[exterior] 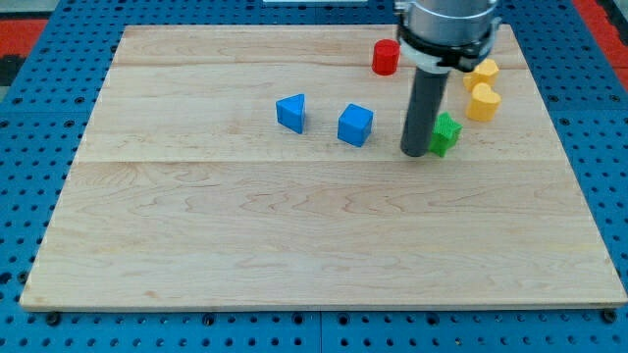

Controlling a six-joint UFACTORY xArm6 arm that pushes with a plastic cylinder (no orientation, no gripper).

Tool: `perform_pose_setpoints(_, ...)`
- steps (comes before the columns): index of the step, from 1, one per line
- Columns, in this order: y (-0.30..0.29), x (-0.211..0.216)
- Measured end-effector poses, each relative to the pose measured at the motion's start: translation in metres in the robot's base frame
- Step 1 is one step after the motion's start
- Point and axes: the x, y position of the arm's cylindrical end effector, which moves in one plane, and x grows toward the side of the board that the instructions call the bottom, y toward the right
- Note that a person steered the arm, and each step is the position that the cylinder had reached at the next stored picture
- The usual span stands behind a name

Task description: Move the green star to the bottom side of the yellow heart

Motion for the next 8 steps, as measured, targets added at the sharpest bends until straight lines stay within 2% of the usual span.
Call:
perform_pose_setpoints(1,0.024,0.0)
perform_pose_setpoints(3,-0.029,-0.004)
perform_pose_setpoints(4,-0.012,-0.019)
perform_pose_setpoints(8,0.088,-0.016)
